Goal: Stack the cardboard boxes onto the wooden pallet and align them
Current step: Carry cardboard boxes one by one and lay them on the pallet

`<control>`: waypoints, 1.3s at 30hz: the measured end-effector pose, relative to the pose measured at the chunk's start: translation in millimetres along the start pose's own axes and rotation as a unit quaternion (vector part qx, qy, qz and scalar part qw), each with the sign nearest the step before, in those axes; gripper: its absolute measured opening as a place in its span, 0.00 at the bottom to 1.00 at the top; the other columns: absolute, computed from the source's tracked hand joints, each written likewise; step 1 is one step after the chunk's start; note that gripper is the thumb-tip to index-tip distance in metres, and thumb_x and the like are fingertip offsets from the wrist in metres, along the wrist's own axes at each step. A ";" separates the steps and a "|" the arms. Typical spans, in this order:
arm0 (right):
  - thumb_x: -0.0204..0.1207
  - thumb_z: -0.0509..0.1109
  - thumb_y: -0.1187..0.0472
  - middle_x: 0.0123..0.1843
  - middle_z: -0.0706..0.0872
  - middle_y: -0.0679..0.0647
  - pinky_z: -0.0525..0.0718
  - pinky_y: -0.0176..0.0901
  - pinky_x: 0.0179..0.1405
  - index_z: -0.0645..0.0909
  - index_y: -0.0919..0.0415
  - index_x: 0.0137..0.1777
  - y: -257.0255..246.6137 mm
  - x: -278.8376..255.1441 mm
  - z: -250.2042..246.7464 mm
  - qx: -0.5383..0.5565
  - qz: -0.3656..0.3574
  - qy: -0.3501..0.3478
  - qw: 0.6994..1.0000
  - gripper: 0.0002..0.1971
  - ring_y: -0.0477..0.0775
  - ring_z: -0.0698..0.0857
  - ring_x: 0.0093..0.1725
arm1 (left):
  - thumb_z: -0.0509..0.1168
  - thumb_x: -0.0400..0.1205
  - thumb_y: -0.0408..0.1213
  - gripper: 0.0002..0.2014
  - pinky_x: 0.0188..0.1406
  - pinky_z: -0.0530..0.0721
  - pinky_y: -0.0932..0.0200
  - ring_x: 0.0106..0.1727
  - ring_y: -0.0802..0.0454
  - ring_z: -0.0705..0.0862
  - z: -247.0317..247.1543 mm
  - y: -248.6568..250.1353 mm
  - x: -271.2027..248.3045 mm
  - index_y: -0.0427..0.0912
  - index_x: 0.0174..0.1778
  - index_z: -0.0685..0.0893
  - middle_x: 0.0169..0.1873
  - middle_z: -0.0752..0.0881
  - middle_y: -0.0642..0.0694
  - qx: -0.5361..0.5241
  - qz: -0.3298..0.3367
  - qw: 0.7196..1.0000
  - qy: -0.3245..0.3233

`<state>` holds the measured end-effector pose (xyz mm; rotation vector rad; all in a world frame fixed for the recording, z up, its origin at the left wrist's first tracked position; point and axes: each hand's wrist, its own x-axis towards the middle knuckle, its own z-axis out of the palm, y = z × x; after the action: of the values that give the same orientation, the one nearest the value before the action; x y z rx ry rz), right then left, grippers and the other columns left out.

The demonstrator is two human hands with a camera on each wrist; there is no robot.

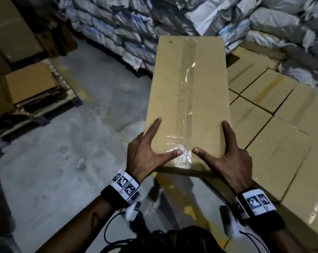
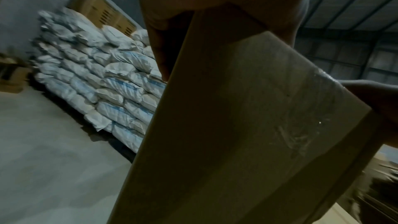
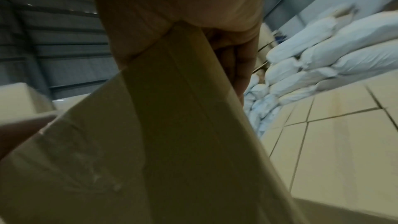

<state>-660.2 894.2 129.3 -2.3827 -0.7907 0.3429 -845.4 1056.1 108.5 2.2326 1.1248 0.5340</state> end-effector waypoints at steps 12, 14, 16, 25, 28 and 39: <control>0.57 0.70 0.13 0.53 0.92 0.63 0.86 0.57 0.58 0.47 0.27 0.86 -55.1 127.2 84.9 0.002 0.124 0.080 0.989 0.59 0.71 0.89 0.57 | 0.70 0.60 0.84 0.59 0.68 0.81 0.54 0.69 0.44 0.85 10.1 -56.0 223.9 0.73 0.87 0.57 0.67 0.88 0.45 0.021 0.123 0.986 -0.111; 0.58 0.70 0.14 0.51 0.92 0.63 0.86 0.57 0.57 0.47 0.29 0.87 -52.9 156.7 96.2 0.002 0.131 0.096 0.987 0.59 0.71 0.90 0.55 | 0.69 0.59 0.85 0.58 0.66 0.82 0.54 0.65 0.43 0.87 27.2 -59.0 260.5 0.73 0.87 0.59 0.62 0.89 0.42 0.034 0.132 0.984 -0.115; 0.59 0.69 0.14 0.51 0.92 0.62 0.86 0.56 0.55 0.46 0.30 0.88 -50.9 186.2 106.6 0.003 0.142 0.095 0.985 0.60 0.70 0.90 0.54 | 0.65 0.58 0.88 0.58 0.66 0.84 0.52 0.64 0.42 0.87 42.8 -62.2 293.8 0.75 0.86 0.59 0.61 0.90 0.42 0.049 0.137 0.982 -0.124; 0.59 0.66 0.12 0.45 0.90 0.59 0.85 0.52 0.49 0.43 0.31 0.88 -39.2 287.4 140.0 -0.012 0.199 0.089 0.976 0.61 0.67 0.90 0.47 | 0.65 0.57 0.88 0.59 0.68 0.84 0.49 0.68 0.40 0.85 99.3 -72.0 413.6 0.74 0.86 0.59 0.67 0.87 0.42 0.055 0.152 0.967 -0.198; 0.60 0.67 0.14 0.47 0.91 0.60 0.85 0.51 0.48 0.44 0.35 0.90 -33.0 309.4 142.6 -0.020 0.216 0.095 0.972 0.61 0.67 0.90 0.47 | 0.68 0.57 0.87 0.58 0.71 0.83 0.48 0.70 0.40 0.84 119.2 -69.2 440.2 0.78 0.85 0.58 0.71 0.85 0.42 0.044 0.142 0.961 -0.234; 0.63 0.71 0.17 0.52 0.91 0.64 0.78 0.48 0.46 0.45 0.39 0.91 -13.4 358.3 155.1 -0.049 0.254 0.088 0.962 0.62 0.70 0.89 0.50 | 0.62 0.61 0.88 0.58 0.74 0.81 0.41 0.71 0.33 0.83 173.5 -69.9 505.1 0.73 0.88 0.56 0.68 0.85 0.34 0.063 0.209 0.927 -0.306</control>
<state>-447.0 1193.3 -3.9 -2.6442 -0.1053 0.2919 -500.9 1449.3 -21.6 2.4988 0.3699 -0.0971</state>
